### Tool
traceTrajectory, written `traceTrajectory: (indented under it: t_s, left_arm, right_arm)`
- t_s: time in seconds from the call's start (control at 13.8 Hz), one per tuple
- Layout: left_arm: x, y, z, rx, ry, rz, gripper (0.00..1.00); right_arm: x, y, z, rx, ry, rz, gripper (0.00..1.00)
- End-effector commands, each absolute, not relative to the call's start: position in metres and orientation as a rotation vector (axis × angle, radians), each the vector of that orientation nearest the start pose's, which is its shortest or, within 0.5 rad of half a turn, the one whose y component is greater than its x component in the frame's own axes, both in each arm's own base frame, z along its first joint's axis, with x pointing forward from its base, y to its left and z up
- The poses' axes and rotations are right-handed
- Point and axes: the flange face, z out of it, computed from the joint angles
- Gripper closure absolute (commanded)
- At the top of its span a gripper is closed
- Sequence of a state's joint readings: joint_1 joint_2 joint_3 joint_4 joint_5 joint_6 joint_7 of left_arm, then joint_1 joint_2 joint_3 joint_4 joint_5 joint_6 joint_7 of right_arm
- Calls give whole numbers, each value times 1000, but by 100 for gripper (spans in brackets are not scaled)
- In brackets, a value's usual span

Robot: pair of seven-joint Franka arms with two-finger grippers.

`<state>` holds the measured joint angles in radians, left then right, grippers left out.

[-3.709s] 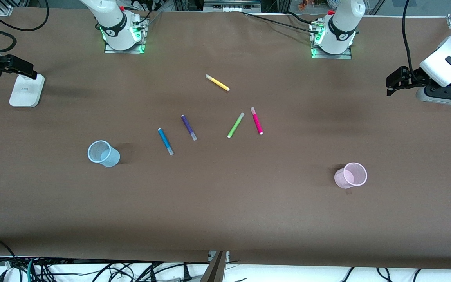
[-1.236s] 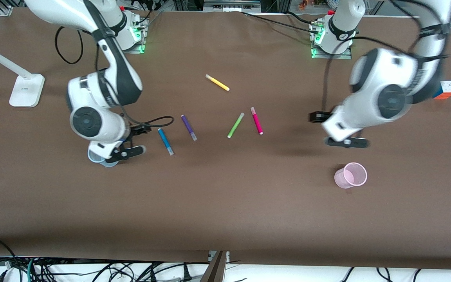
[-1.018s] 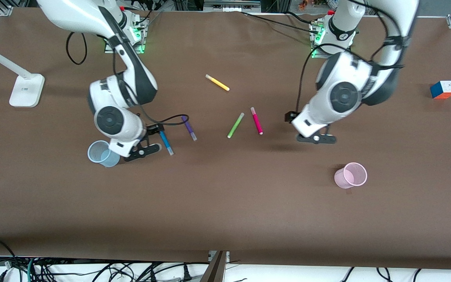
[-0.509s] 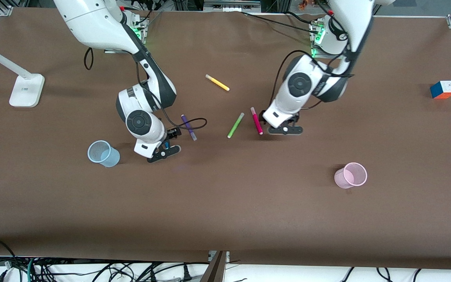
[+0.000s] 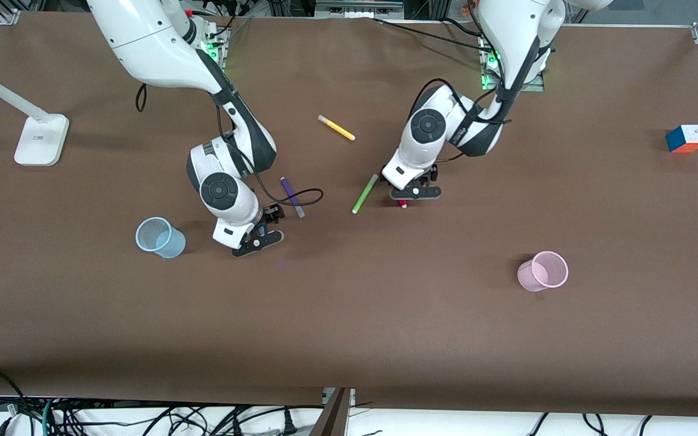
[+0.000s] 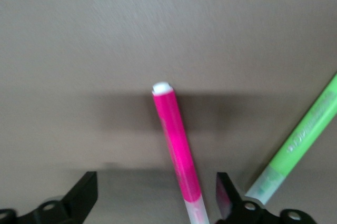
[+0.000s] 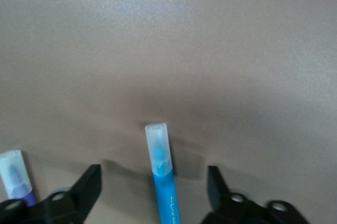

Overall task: Place pink and blue markers in matching cups
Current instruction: 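Close the right gripper on the blue marker while the left gripper grasps the pink marker, then carry the blue marker to the blue cup while the left gripper lifts the pink marker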

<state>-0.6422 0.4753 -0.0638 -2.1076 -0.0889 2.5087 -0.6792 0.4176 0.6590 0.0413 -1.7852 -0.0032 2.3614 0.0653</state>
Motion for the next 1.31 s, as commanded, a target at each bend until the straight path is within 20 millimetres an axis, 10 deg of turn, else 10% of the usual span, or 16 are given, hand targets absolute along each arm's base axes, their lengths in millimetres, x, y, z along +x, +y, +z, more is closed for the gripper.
traceTrajectory:
  t_s: [0.0, 0.22, 0.44, 0.73, 1.24]
  left_arm:
    - [432, -371, 175, -3140, -94, 169, 23]
    - [431, -372, 173, -3137, -92, 173, 53]
    - [426, -375, 158, -3123, -77, 196, 57]
    - [430, -375, 169, -3131, -80, 181, 95]
    - [493, -302, 278, -2899, 108, 414, 100]
  right_arm:
    - [582, 282, 175, -3075, -582, 115, 61]
    - [583, 281, 175, -3076, -575, 118, 95]
    - [590, 284, 193, -3066, -593, 69, 100]
    - [607, 278, 256, -3048, -630, -76, 100]
    - [631, 189, 348, -2850, -1121, -1, 100]
